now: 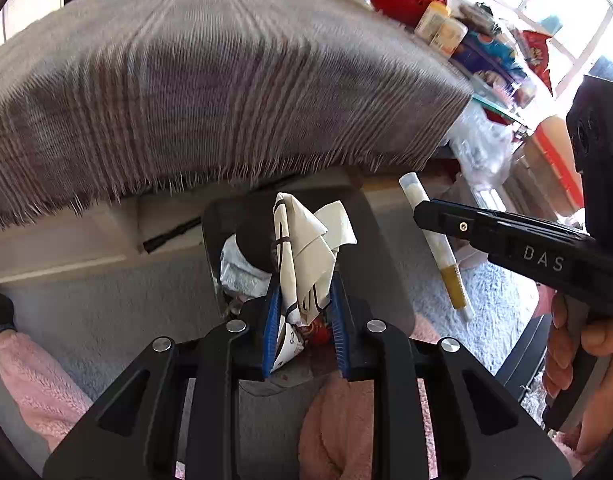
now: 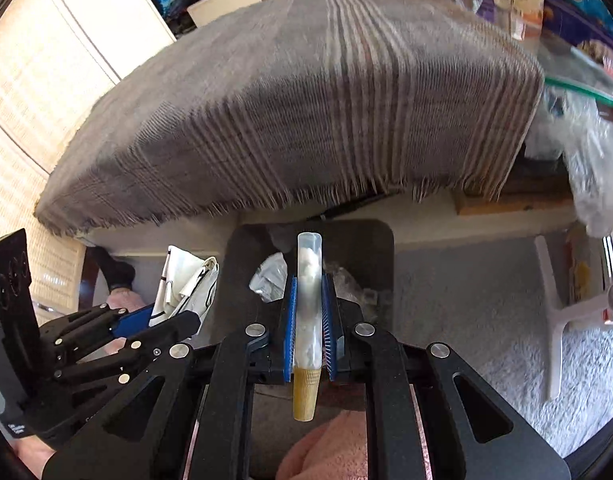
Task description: Collect trash
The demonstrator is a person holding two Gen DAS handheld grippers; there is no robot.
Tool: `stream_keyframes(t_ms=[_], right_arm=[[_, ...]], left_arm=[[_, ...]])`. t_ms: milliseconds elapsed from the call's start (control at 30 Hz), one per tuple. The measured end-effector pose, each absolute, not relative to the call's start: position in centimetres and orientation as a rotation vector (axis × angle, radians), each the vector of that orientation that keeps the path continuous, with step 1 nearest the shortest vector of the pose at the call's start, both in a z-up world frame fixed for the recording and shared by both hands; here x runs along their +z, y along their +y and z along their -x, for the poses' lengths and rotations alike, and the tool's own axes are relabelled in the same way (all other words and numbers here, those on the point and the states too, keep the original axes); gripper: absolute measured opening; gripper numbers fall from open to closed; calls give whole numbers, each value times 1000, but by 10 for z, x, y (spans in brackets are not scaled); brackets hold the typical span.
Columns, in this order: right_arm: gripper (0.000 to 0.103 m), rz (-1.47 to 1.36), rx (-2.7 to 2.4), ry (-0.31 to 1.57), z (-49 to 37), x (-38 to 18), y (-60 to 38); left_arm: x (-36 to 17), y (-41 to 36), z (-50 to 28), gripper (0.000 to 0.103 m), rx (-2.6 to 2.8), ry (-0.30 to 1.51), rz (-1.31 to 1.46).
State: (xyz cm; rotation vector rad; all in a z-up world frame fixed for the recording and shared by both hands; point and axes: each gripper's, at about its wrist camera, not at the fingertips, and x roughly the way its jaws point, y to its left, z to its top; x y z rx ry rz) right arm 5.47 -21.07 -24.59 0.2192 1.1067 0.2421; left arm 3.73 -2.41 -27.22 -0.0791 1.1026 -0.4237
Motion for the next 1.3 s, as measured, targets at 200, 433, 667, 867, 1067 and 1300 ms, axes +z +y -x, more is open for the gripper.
stream_keyframes(t_ms=[200, 433, 667, 867, 1067, 1300], right_arm=[[14, -229, 234, 1192, -60, -286, -205], [14, -183, 207, 1233, -70, -308, -196], [16, -210, 197, 1261, -79, -319, -195], [30, -225, 177, 1253, -83, -307, -204], [74, -208, 148, 1165, -75, -275, -216], [100, -131, 83, 1003, -58, -215, -226]], left_arm=[[-317, -24, -47, 22, -406, 1205, 115], [-350, -31, -59, 24, -398, 1292, 128], [-349, -40, -67, 37, -407, 1279, 93], [-340, -40, -66, 45, -409, 1263, 75], [-313, -31, -56, 85, -386, 1202, 72], [-260, -24, -41, 95, -348, 1089, 60]])
